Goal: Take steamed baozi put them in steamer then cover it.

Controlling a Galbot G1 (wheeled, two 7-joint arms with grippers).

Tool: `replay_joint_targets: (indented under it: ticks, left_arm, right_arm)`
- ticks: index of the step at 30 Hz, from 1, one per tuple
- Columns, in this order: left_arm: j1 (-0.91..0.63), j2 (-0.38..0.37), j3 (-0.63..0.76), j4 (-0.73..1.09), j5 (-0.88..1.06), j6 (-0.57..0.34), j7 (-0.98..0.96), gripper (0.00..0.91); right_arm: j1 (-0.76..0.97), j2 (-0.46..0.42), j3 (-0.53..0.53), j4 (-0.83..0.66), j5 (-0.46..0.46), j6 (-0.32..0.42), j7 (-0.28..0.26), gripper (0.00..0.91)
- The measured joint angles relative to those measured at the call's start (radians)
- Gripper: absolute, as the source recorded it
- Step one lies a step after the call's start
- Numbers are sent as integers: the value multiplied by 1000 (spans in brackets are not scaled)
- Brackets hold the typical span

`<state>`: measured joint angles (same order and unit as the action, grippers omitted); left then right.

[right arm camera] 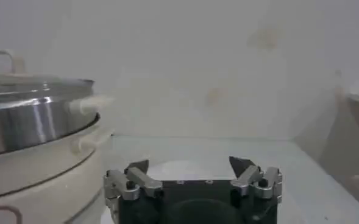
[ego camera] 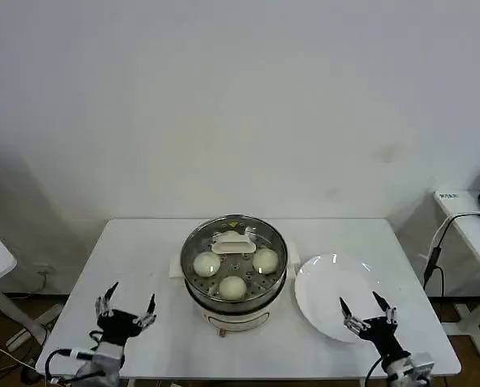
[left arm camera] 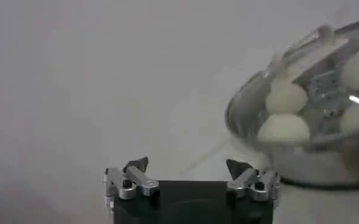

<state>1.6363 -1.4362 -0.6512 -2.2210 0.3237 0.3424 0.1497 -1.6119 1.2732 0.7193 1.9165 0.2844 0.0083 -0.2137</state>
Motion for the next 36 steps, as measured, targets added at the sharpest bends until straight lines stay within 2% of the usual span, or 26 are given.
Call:
replay_joint_targets:
  ticks: [9,26,36]
  left_arm:
    - [78,-22,-18,11,-75,-35,-29,907]
    - [130,-37,-40,-3,-121,-58,-35,907]
    - [155,-37,-43,-12,-124,-63,-36,907]
  right_arm:
    - [4,-14,-12,2,-12,-30,24,907]
    - [-3,-15,-29,16,-50,-32,28,907]
    - [0,-46,-47,46,-32,-72,46,907]
